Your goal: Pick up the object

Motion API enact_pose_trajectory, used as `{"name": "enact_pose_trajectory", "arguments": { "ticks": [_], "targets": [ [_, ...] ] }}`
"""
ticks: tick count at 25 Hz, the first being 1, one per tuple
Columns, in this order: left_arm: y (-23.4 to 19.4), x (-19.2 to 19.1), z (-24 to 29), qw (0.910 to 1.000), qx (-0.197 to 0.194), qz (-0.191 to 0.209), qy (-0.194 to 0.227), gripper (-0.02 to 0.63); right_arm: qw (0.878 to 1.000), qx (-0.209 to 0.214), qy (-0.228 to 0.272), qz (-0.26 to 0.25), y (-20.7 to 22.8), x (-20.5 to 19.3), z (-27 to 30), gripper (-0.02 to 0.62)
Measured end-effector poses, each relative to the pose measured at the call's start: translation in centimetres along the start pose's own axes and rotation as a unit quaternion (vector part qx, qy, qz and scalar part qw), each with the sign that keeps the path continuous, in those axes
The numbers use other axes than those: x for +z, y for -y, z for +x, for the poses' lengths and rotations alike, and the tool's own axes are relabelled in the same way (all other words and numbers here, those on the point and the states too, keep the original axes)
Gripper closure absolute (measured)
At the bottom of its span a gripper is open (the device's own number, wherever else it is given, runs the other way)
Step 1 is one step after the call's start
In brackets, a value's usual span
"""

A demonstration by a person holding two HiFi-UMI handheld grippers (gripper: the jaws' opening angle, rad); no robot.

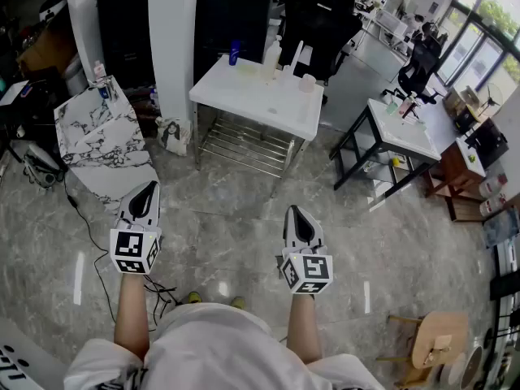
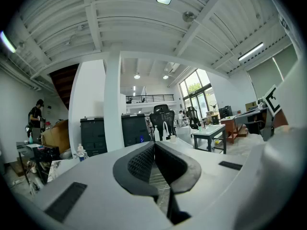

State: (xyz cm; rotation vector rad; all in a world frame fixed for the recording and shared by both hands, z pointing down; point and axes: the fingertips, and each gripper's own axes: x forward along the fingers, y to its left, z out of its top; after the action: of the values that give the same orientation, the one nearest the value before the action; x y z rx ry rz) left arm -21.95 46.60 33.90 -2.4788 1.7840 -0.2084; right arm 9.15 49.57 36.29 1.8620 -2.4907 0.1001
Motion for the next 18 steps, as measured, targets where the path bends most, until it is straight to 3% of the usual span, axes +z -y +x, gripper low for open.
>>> {"name": "enact_pose_trajectory", "arguments": {
  "ticks": [18],
  "targets": [
    [2.4, 0.2, 0.2, 0.9999, -0.012, -0.001, -0.003, 0.584, 1.000, 0.008, 0.010, 0.008, 0.9, 0.3, -1.0, 0.598]
  ]
}}
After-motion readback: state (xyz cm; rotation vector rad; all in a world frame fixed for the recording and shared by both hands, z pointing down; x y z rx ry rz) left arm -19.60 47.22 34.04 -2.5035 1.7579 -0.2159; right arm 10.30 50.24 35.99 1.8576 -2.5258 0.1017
